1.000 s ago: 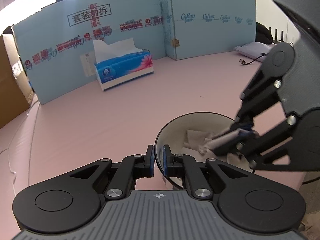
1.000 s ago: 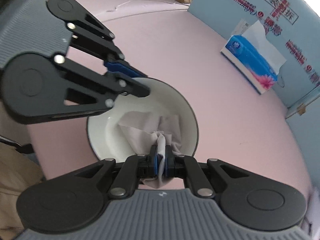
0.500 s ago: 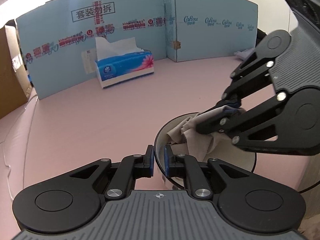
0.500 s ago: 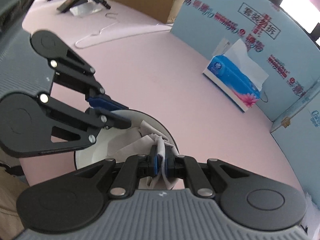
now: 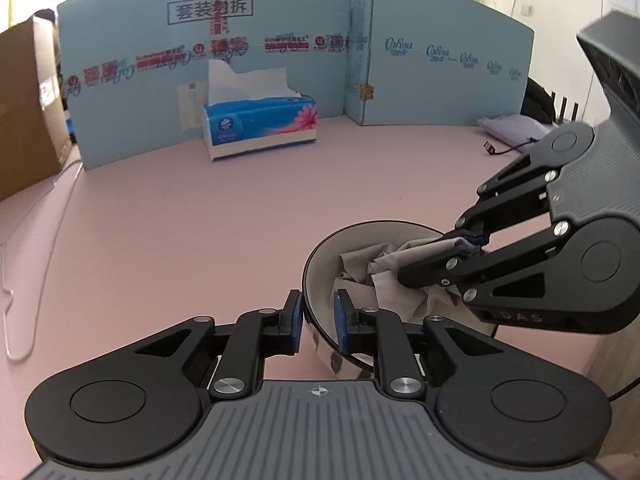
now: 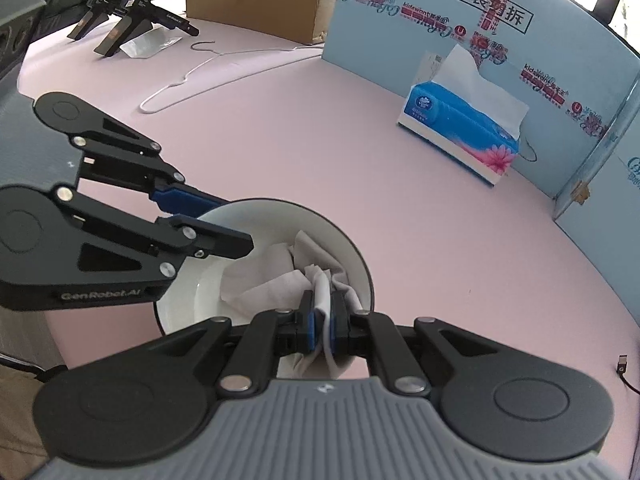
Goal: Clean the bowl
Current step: 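Sweep the cloth along the bowl bottom with the right gripper while the left gripper steadies the rim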
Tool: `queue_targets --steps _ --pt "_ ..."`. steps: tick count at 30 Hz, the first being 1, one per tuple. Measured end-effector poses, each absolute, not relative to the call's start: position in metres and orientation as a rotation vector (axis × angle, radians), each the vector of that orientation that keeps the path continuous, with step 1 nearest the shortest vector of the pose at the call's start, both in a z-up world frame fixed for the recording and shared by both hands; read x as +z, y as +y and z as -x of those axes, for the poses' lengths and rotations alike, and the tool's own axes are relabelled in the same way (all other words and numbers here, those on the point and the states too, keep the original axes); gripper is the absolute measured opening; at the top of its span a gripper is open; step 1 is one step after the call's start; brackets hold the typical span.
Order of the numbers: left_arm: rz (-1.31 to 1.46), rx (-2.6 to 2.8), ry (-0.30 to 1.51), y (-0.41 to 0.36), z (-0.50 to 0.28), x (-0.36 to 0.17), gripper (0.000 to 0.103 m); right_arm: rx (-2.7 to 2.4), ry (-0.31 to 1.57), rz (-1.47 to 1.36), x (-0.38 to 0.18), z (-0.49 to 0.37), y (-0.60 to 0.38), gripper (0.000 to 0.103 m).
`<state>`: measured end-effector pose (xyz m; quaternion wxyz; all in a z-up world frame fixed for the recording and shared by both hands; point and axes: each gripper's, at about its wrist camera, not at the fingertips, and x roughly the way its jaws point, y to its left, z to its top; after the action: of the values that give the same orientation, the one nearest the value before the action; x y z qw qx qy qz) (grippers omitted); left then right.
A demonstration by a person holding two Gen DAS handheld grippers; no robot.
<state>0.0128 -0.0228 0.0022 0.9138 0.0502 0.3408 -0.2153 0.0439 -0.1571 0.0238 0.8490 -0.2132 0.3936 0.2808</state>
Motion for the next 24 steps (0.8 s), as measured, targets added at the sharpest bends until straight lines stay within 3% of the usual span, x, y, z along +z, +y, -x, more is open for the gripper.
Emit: queue_targets --steps 8,17,24 --pt "-0.068 -0.435 0.704 -0.022 -0.002 0.006 0.035 0.589 0.826 0.434 0.024 -0.037 -0.158 0.007" --pt "-0.055 -0.424 0.703 -0.020 0.008 0.009 0.035 0.587 0.828 0.436 0.025 -0.029 -0.161 0.008" --pt "-0.079 -0.416 0.694 -0.022 0.004 0.009 0.026 0.588 0.825 0.445 0.028 -0.029 -0.159 0.013"
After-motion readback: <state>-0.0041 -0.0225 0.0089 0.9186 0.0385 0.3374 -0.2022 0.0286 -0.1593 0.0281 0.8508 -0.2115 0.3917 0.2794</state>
